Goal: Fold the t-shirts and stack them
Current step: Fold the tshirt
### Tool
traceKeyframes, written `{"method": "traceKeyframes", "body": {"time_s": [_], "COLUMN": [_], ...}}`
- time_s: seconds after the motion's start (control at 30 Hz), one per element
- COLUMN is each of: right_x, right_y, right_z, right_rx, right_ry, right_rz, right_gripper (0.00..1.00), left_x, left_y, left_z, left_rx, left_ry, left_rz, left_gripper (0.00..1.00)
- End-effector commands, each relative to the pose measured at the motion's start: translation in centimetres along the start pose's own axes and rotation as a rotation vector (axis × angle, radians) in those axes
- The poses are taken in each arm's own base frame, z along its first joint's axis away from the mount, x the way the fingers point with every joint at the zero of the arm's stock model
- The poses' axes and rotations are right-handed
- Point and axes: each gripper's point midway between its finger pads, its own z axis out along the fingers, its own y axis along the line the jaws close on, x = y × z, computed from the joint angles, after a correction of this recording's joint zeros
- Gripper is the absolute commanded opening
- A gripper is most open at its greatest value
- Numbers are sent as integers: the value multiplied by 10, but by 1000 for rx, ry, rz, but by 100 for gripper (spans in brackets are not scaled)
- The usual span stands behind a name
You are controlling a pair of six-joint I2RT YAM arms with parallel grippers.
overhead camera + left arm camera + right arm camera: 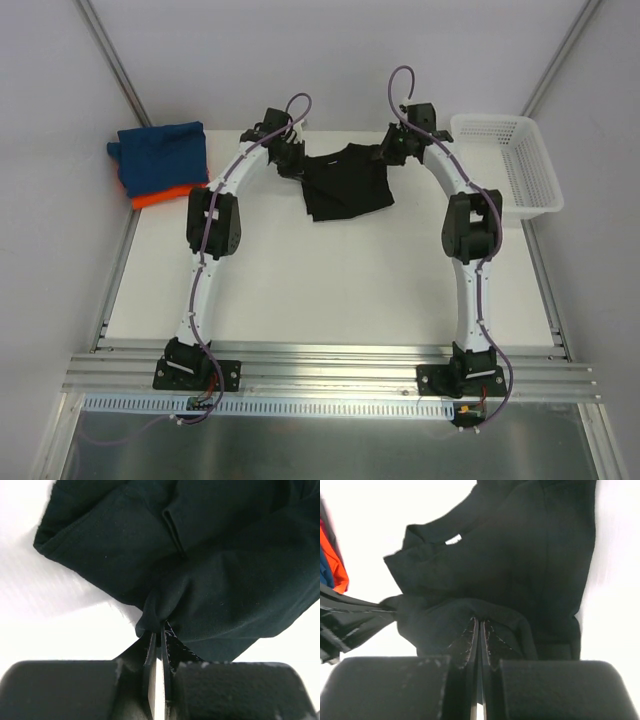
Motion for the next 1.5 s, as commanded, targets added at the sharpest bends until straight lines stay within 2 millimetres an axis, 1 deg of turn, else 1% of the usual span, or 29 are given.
{"method": "traceKeyframes", "body": {"time_s": [0.0, 0.03, 0.07, 0.1, 0.13, 0.17, 0.2, 0.23, 0.27, 0.3, 0.33, 0.37, 0.4, 0.43, 0.47, 0.5, 0.53, 0.57, 0.6, 0.7, 0.77, 0.9, 0.93, 0.97, 1.03, 1.07, 1.27, 1.37, 1.47], "right_x": [-37, -28, -23, -20, -14, 1, 8, 9, 23, 31, 31, 36, 53, 58, 58, 73, 78, 80, 94, 109, 128, 156, 158, 170, 178, 189, 210, 212, 206], "right_y": [32, 27, 27, 35, 35, 28, 30, 39, 33, 37, 46, 47, 41, 44, 50, 47, 49, 55, 53, 60, 57, 53, 56, 51, 53, 51, 61, 66, 67], "right_z": [-23, -24, -26, -39, -43, -44, -51, -66, -70, -77, -93, -100, -102, -110, -122, -125, -130, -140, -141, -158, -162, -175, -181, -183, -192, -194, -216, -226, -229], "right_rx": [-69, -60, -58, -72, -72, -56, -57, -64, -49, -53, -64, -61, -45, -49, -56, -45, -47, -56, -47, -56, -47, -36, -41, -27, -33, -26, -48, -59, -57], "right_ry": [-105, -82, -65, -60, -44, -6, 13, 6, 37, 57, 50, 56, 97, 98, 87, 119, 124, 116, 146, 168, 207, 256, 252, 275, 282, 304, 325, 319, 295], "right_rz": [-43, -29, -14, -12, 0, 21, 29, 25, 40, 40, 36, 39, 54, 50, 45, 53, 52, 41, 46, 30, 35, 30, 23, 25, 16, 15, -20, -44, -58], "right_gripper": [0, 0, 0, 0, 0, 0, 0, 0, 0, 0, 0, 0, 1, 0, 0, 0, 0, 1, 1, 0, 0, 0, 0, 0, 0, 0, 1, 0, 0], "left_x": [-48, -52, -43, -39, -41, -28, -23, -23, -10, -5, -5, 7, 12, 14, 27, 34, 37, 50, 57, 77, 92, 109, 111, 119, 125, 134, 161, 175, 173], "left_y": [-16, -26, -27, -31, -40, -43, -46, -54, -56, -60, -68, -68, -74, -80, -79, -84, -90, -89, -92, -93, -95, -100, -102, -100, -103, -102, -113, -122, -127], "left_z": [-38, -50, -50, -54, -67, -67, -70, -81, -81, -86, -98, -98, -104, -114, -113, -117, -124, -123, -125, -131, -134, -144, -149, -149, -155, -154, -171, -181, -188], "left_rx": [-12, 13, 24, 40, 56, 83, 94, 108, 126, 141, 159, 163, 190, 204, 208, 234, 255, 261, 278, 289, 301, 318, 321, 317, 322, 317, 316, 321, 323], "left_ry": [-149, -163, -139, -129, -138, -101, -89, -93, -57, -43, -50, -18, -6, -8, 25, 46, 53, 87, 106, 152, 186, 218, 218, 236, 241, 259, 294, 309, 291], "left_rz": [67, 72, 58, 51, 48, 25, 14, 2, -19, -29, -31, -51, -56, -59, -82, -96, -110, -134, -147, -179, -200, -228, -227, -242, -248, -259, -246, -223, -198], "left_gripper": [0, 0, 0, 0, 0, 0, 0, 0, 0, 0, 0, 0, 0, 0, 0, 0, 0, 0, 0, 0, 0, 0, 0, 0, 0, 0, 0, 0, 0]}}
